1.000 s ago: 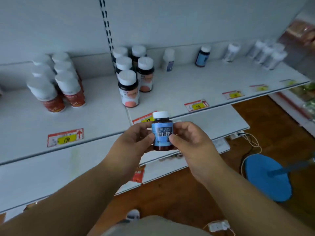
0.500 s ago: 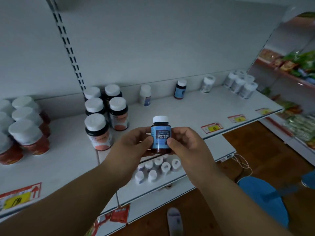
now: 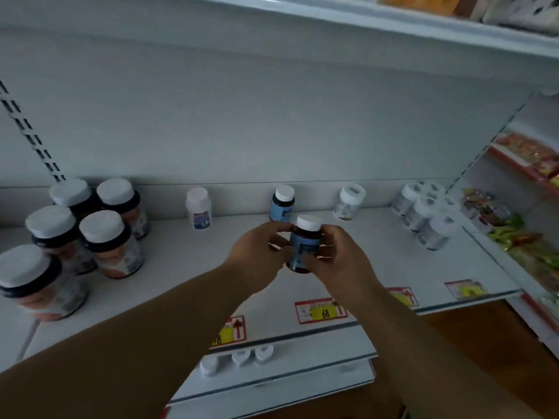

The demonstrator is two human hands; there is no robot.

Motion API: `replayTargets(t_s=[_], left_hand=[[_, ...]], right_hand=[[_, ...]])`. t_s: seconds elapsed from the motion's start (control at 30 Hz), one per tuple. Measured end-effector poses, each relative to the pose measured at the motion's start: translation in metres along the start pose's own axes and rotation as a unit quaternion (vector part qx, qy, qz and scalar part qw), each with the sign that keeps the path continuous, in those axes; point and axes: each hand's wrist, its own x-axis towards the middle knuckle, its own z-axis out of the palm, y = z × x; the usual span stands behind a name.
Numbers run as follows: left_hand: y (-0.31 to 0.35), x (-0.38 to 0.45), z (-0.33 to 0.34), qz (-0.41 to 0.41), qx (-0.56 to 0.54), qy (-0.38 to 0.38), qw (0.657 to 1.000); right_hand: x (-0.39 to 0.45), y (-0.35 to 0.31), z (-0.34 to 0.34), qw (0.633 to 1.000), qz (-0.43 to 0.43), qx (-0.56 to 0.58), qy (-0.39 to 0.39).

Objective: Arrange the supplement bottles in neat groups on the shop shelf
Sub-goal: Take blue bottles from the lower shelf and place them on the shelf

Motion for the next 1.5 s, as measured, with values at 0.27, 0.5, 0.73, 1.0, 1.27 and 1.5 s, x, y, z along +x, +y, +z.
replayTargets(t_s=[0.27,0.5,0.73,1.0,1.27,1.5], left_hand=[[0.011,0.054,0.030,-0.021,0.084,0.023,0.996],[-0.004,0.064,0.038,-0.024,0.162,0.046,0.985],[-0.003,0.073,0.041,-0.008,0.202,0.073,0.977],[-0.003,0.072,0.037,0.001,0.223,0.080,0.972],[-0.007,0.023,0.017,0.061,0.244,0.069,0.965],[-0.051,-0.080,-0.030,0.145,0.214,0.045,0.965]], right_hand=[[0.069,0.037,-0.004,0.999,-0.023,-0.039,0.030],[0.110,0.059,0.015,0.996,-0.040,-0.063,0.050],[0.140,0.058,0.022,0.993,-0.061,-0.072,0.076],[0.129,0.062,0.024,0.991,-0.040,-0.066,0.111],[0.046,0.034,0.030,0.988,-0.063,-0.076,0.120],[-0.069,-0.008,0.076,0.985,-0.076,-0.038,0.150]])
